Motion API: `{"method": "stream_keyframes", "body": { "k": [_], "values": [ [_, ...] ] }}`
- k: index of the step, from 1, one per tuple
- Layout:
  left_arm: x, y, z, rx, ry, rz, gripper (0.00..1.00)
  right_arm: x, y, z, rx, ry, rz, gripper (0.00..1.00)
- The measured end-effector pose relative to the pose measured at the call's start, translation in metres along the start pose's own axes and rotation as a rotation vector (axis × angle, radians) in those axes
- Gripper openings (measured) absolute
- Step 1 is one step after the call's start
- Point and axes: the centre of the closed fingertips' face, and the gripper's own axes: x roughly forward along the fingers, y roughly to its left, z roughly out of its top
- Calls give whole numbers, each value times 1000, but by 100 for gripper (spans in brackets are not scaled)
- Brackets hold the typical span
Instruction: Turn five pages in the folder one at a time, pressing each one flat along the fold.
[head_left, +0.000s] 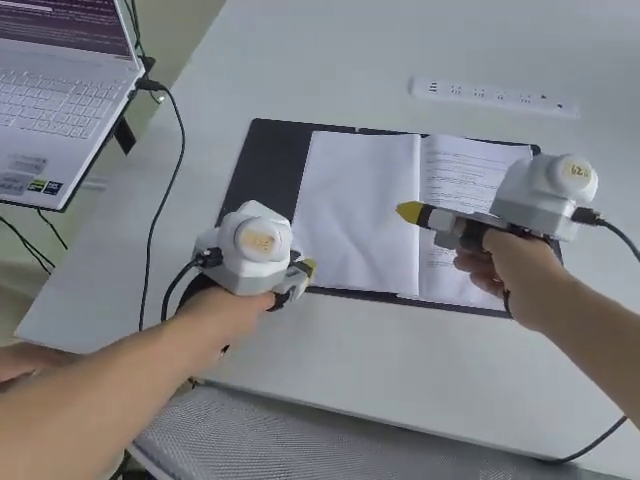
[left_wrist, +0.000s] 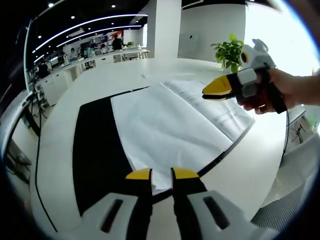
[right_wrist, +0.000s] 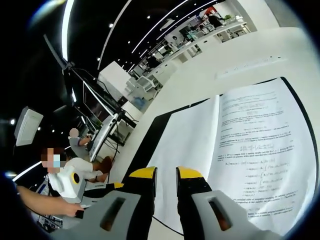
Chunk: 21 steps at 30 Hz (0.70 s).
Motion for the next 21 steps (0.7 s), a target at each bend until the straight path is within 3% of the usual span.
{"method": "stream_keyframes", "body": {
  "k": [8, 10, 13, 18, 21],
  "values": [
    [13, 6, -17, -9, 20, 29, 12, -1, -25, 17, 25, -18, -12, 14],
    [11, 7, -17, -3, 3, 39, 11, 1, -27, 21, 29, -23, -9, 14],
    [11, 7, -17, -2, -18, 39, 11, 10, -38, 29, 45, -26, -1, 13],
    [12, 8, -18, 11, -41, 38, 11, 29, -53, 35, 145, -1, 49, 3],
    [13, 9, -18, 15, -47, 39, 11, 41, -62, 34, 158, 15, 48, 6]
  ]
}}
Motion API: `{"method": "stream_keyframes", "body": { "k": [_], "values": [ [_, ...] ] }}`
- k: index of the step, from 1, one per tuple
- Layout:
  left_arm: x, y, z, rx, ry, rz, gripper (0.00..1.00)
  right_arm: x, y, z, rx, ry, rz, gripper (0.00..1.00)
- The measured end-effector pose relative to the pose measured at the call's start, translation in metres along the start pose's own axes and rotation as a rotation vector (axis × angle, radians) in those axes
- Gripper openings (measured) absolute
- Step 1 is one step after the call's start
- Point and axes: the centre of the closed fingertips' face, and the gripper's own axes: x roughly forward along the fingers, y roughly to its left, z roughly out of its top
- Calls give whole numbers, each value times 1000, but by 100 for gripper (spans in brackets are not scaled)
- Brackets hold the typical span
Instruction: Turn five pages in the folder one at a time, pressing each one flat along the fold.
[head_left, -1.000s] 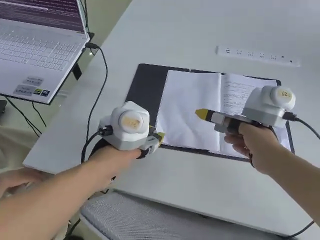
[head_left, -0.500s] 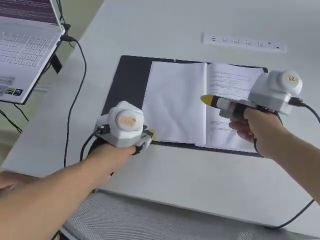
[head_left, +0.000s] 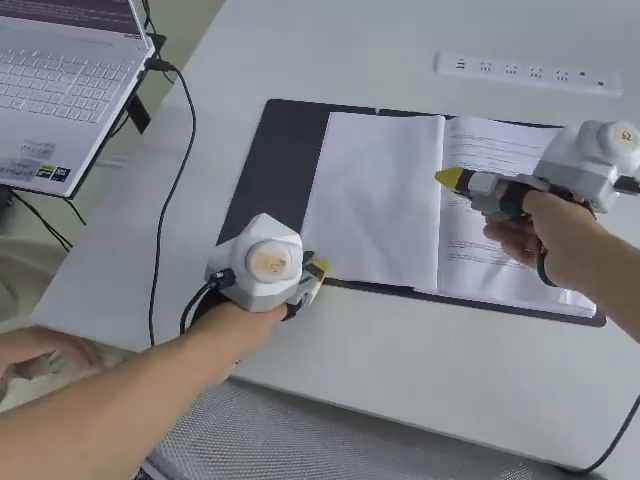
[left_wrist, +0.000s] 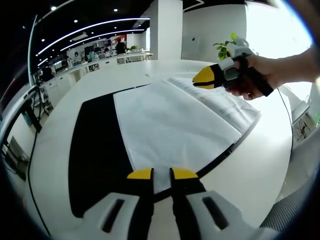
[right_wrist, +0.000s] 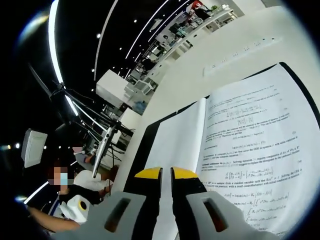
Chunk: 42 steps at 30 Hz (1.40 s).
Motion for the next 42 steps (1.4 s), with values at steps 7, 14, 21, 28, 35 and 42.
{"method": "stream_keyframes", "body": {
  "k": [7, 14, 21, 28, 35, 42],
  "values": [
    [-1, 0, 0, -6, -12, 9, 11, 25, -23, 5, 87, 5, -24, 0],
    [0, 0, 0, -2, -9, 9, 11, 37, -37, 20, 210, -35, -25, 0],
    [0, 0, 0, -24, -22, 10, 11, 50, -46, 44, 325, -98, -12, 0],
    [-1, 3, 0, -48, -31, 9, 8, 62, -52, 63, 403, -159, -8, 0],
    [0, 6, 0, -61, -44, 12, 5, 74, -62, 82, 446, -189, -22, 0],
    [0, 6, 0, -67, -52, 10, 5, 81, -69, 98, 456, -213, -48, 0]
  ]
}}
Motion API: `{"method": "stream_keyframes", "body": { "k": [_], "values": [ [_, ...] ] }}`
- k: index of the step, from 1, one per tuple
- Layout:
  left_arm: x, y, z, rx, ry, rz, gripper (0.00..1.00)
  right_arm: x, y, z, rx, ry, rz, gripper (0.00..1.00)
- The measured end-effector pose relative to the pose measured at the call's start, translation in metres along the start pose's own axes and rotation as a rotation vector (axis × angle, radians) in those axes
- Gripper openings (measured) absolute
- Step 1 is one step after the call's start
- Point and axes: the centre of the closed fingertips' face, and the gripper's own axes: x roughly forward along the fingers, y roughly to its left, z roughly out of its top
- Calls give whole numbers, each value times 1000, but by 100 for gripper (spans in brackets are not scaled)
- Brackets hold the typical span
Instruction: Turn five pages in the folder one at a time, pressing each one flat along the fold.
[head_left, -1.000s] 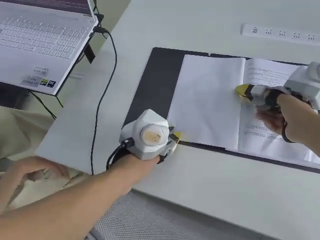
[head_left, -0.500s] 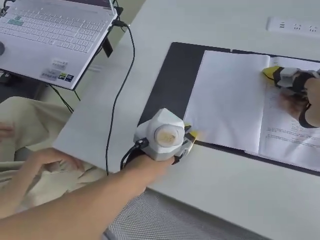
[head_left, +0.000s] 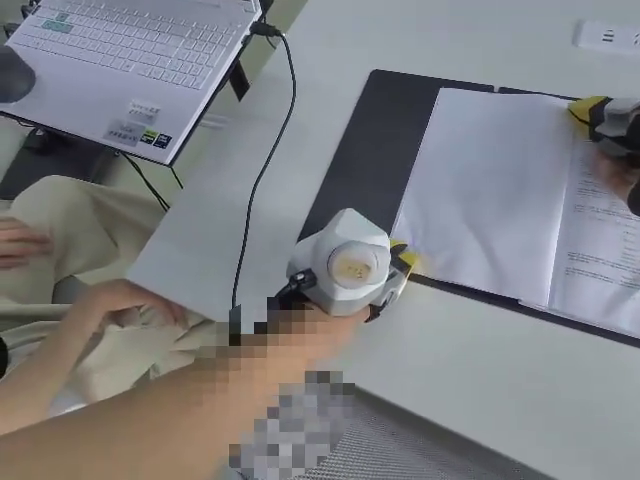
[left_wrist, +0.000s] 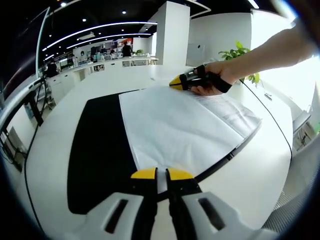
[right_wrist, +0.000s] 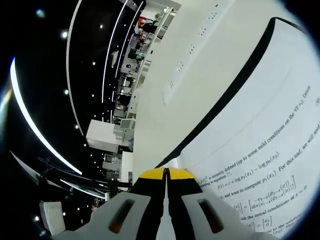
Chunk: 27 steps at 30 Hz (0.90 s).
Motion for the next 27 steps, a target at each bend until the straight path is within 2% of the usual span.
{"method": "stream_keyframes", "body": {
  "k": [5, 9, 18, 23, 27],
  "values": [
    [0, 0, 0, 5, 0, 1, 5, 2, -2, 3, 32, -6, -17, 0],
    [0, 0, 0, 6, 0, 0, 5, -1, -1, 1, 1, 2, -23, 0],
    [-1, 0, 1, 4, -1, 6, 5, -24, -2, -28, -28, 103, -10, 0],
    [1, 0, 0, 6, -1, 6, 5, -43, -3, -55, -38, 178, 19, 0],
    [1, 0, 0, 14, 2, 5, 5, -58, -5, -68, -27, 201, 33, 0]
  ]
}}
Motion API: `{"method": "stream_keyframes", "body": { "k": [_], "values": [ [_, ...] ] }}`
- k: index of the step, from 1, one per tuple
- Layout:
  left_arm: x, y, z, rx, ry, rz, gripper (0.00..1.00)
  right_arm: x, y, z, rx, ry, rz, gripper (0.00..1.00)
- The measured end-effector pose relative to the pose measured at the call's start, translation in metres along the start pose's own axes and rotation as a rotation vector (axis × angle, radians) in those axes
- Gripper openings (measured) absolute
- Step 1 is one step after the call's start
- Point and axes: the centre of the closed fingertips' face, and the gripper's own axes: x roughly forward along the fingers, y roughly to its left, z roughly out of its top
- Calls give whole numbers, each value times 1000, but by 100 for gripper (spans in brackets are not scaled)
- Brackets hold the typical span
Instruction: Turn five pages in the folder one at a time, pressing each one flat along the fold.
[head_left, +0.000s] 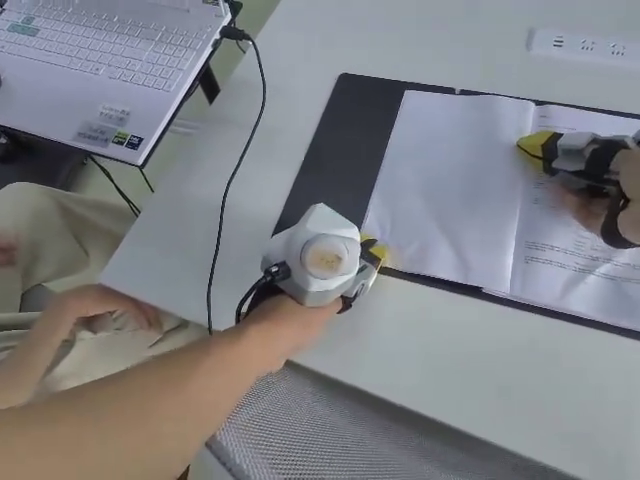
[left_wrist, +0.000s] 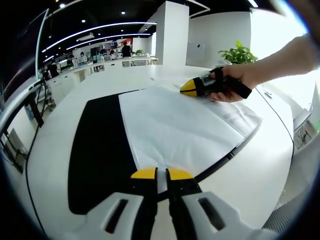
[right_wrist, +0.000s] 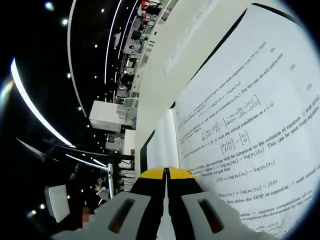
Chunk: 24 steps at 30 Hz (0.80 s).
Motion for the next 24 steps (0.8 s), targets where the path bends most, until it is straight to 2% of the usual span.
{"method": "stream_keyframes", "body": {
  "k": [2, 7, 9, 11, 18, 24],
  "values": [
    [-1, 0, 0, 6, 1, -1, 5, -6, -1, -11, -15, 30, 6, 0],
    [-2, -1, 1, 10, -1, -1, 5, -22, -6, -32, -8, 61, 16, 0],
    [-2, -1, 1, 12, -2, -3, 5, -29, -9, -52, -30, 121, 19, 0],
    [-3, -2, 1, 11, 0, -5, 5, -37, -10, -63, -22, 112, 18, 0],
    [-4, -3, 1, 29, 4, -5, 5, -58, -15, -101, -13, 150, 16, 0],
    [-3, -2, 1, 44, 7, -6, 5, -72, -18, -123, -6, 158, 11, 0]
  ]
}}
